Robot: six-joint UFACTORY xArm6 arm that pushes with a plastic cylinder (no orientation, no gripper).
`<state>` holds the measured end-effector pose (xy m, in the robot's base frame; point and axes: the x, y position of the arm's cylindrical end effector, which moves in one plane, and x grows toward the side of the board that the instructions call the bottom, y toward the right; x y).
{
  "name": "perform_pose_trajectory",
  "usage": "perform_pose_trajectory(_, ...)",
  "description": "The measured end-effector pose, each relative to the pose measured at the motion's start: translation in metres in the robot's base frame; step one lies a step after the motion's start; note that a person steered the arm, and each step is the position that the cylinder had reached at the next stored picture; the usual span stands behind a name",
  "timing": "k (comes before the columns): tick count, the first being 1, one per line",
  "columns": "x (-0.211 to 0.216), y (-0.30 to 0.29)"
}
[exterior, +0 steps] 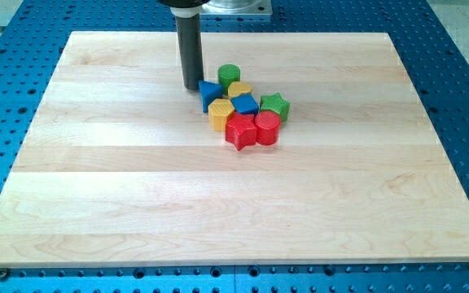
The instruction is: Move the triangle into the green circle
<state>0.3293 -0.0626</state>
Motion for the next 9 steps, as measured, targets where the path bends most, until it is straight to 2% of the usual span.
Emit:
perform_pose_trajectory(3,0.020,0.000)
perform_pose_trajectory(5,0.023,-0.026)
perform_pose_trajectory(6,0.039,-0.025)
perform_pose_trajectory(8,0.049,0.031)
perform_pose_trajectory(9,0.046,0.020)
